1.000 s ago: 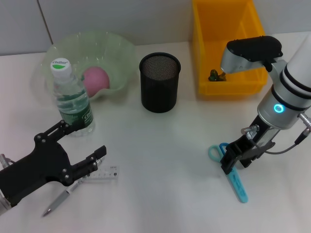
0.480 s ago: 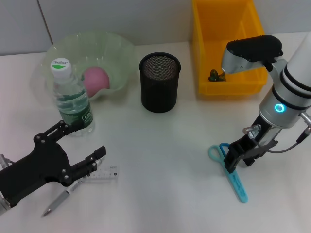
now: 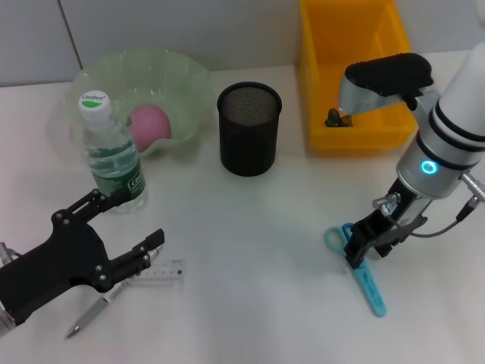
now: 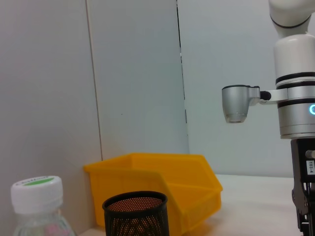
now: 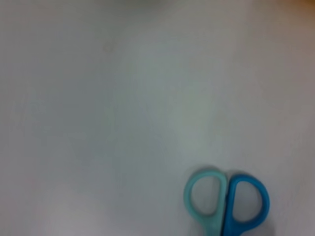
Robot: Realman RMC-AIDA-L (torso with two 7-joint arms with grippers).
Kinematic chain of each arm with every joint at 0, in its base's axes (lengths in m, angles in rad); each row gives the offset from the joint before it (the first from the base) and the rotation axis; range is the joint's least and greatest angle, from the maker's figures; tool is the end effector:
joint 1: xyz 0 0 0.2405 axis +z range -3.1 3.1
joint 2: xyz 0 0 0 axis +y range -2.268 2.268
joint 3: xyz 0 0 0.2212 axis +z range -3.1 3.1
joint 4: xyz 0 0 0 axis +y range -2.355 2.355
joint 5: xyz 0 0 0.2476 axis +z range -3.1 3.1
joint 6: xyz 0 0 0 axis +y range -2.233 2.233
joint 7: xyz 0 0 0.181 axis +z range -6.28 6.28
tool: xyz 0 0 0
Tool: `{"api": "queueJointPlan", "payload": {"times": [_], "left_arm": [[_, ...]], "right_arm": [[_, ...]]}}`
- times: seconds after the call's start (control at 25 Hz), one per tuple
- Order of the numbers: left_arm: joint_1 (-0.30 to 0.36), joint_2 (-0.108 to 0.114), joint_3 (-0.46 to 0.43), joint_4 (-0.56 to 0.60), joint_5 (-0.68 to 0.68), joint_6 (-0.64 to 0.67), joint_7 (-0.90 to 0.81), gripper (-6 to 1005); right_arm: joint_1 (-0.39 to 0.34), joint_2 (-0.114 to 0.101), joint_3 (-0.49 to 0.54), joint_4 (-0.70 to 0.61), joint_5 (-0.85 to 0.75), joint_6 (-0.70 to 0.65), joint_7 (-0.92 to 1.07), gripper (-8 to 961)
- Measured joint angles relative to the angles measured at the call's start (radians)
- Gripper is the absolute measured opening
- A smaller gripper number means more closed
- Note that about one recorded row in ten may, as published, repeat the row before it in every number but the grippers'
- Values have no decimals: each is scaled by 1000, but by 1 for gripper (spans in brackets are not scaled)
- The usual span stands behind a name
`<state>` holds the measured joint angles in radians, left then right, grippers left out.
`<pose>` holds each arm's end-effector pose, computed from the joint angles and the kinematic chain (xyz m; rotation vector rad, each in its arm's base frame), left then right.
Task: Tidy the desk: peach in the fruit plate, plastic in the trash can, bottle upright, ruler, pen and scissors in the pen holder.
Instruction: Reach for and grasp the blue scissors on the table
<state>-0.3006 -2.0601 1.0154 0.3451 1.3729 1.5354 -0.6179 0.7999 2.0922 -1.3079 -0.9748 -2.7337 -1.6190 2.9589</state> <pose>-0.2807 0.2911 -0.0476 -2.4171 -0.1983 -0.8943 0.1973 0.3747 -0.0414 -2.2455 1.5586 -0.7317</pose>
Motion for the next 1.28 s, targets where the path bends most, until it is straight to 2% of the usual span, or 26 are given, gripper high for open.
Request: {"api": "queueJointPlan", "payload": {"times": [0.28,0.96,1.16,1.28], "left_arm": [[1,0,0,0,0,5,1,785],[3,0,0,2,0,11,1,784],[2,0,0,2,0,11,0,784],[-2,1,0,2,0,9,0,784]], "right_arm": [[21,0,-29,45,1,20,0,519],[26,0,-30,56,2,20,0,516],[27,0,-30,56,0,16,0,339],[26,0,-30,56,-1,15,0,322]]}}
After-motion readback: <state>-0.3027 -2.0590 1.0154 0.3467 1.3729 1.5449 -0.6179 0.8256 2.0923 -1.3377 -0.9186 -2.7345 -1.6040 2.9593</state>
